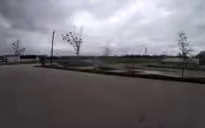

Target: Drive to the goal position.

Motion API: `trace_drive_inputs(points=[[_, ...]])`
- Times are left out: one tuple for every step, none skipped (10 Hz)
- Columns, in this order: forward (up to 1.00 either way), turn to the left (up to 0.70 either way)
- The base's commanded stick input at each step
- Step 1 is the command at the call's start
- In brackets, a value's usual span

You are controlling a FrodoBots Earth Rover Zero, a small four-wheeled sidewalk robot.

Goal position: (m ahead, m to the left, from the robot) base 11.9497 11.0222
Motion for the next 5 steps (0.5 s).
trace_drive_inputs(points=[[0.0, -0.45], [0.0, -0.45], [0.0, -0.45], [0.0, -0.45], [0.0, -0.45]])
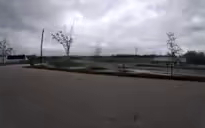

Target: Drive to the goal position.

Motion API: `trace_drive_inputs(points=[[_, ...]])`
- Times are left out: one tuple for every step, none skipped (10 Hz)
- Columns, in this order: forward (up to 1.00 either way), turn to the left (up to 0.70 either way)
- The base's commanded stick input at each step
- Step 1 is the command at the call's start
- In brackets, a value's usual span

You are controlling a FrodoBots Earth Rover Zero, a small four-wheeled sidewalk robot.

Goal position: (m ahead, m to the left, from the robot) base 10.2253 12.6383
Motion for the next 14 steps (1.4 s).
trace_drive_inputs(points=[[0.0, -0.45], [0.0, -0.45], [0.0, -0.45], [0.0, -0.45], [0.0, -0.45], [0.0, -0.45], [0.0, -0.45], [0.0, -0.45], [0.0, -0.45], [0.0, -0.45], [0.0, -0.45], [0.0, -0.45], [0.0, -0.45], [0.0, -0.45]])
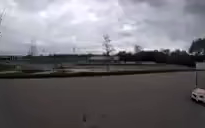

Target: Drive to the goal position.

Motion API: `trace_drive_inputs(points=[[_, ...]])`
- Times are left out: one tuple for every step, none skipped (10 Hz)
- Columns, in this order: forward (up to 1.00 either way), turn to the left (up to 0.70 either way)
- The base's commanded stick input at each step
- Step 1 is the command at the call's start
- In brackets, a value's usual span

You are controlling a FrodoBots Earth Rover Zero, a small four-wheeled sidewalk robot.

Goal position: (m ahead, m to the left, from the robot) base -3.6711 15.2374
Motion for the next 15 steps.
trace_drive_inputs(points=[[0.0, -0.45], [0.0, -0.45], [0.0, -0.45], [0.0, -0.45], [0.0, -0.45], [0.0, -0.45], [0.0, -0.45], [0.0, -0.45], [0.0, -0.45], [0.0, 0.0], [0.0, 0.0], [0.0, 0.0], [0.0, 0.0], [0.0, 0.0], [0.0, 0.0]])
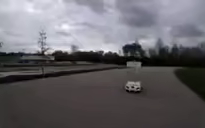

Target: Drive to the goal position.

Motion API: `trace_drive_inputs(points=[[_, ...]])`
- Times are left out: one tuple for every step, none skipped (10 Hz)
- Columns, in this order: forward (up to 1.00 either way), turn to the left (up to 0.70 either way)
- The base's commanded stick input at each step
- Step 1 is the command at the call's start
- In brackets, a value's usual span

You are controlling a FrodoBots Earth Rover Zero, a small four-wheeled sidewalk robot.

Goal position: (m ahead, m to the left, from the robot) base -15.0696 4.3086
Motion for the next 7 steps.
trace_drive_inputs(points=[[0.0, 0.0], [0.0, 0.0], [0.0, 0.0], [0.0, -0.3], [0.0, -0.45], [0.98, -0.27], [1.0, -0.27]])
